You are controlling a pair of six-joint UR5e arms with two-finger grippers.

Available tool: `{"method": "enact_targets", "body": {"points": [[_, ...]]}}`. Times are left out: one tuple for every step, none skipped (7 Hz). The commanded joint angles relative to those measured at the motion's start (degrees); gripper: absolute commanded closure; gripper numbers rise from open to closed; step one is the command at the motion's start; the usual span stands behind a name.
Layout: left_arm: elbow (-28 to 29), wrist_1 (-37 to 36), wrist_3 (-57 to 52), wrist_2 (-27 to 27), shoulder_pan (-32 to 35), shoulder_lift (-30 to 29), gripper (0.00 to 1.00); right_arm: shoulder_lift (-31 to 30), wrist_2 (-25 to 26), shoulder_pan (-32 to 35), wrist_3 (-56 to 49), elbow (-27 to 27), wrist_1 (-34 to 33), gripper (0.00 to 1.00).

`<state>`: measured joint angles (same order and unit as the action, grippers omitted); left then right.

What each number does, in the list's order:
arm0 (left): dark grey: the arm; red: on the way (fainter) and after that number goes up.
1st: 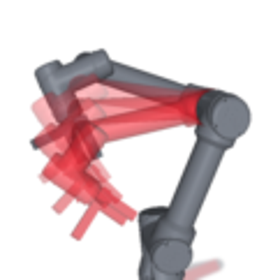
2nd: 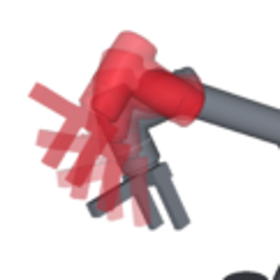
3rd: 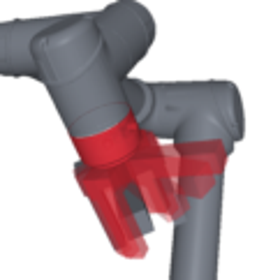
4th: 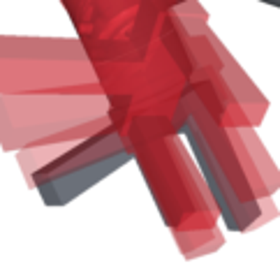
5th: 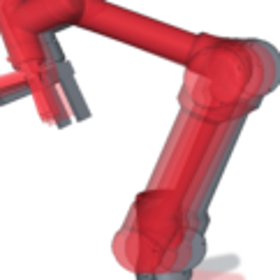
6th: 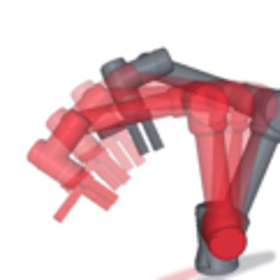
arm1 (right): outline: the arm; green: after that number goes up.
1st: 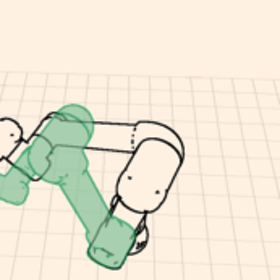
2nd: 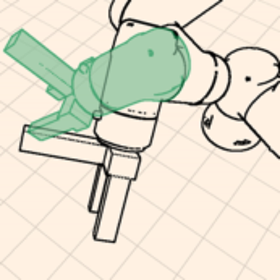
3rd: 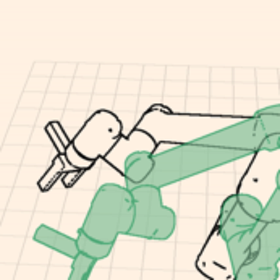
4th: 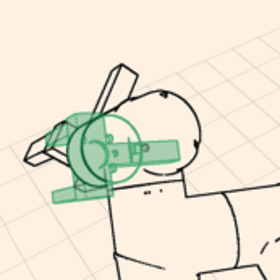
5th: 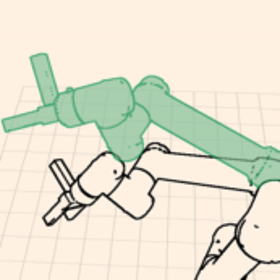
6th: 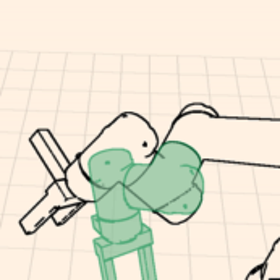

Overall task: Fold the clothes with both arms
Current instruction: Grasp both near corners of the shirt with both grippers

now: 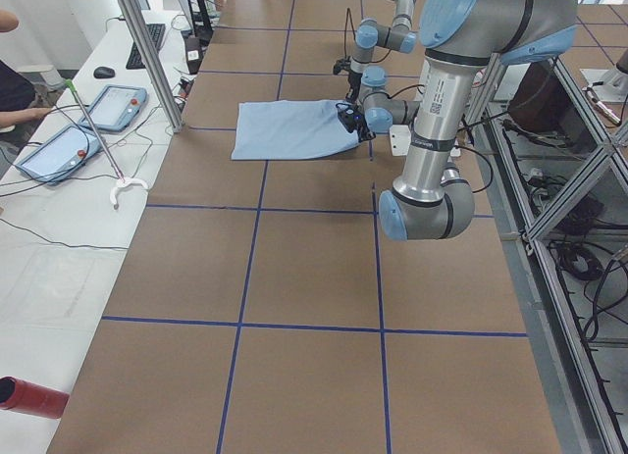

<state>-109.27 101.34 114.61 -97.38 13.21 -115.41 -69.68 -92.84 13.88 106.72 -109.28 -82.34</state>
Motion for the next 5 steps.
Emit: {"method": "enact_targets", "body": {"points": [[-0.2,0.0,0.0,-0.1,0.1,-0.5,1.00,1.8,0.1,0.6,0.6,-0.1,0.2,1.00],[-1.5,-0.5,0.0,-0.1,0.3,-0.3,1.00,1.7,-0.2,1.0,0.2,-0.4,0.2,1.00],[-4.2,-3.1,0.0,-0.1,0.3,0.2,1.00,1.3,-1.4,1.1,0.0,-1.5,0.2,1.00],[-6.8,-5.8,0.0,-0.1,-0.1,0.3,1.00,0.5,-3.7,1.2,-0.1,-3.5,0.2,1.00],[-8.1,-6.3,0.0,-0.1,-0.6,0.4,1.00,-1.3,-4.2,1.1,-0.1,-6.5,0.0,1.00]]}}
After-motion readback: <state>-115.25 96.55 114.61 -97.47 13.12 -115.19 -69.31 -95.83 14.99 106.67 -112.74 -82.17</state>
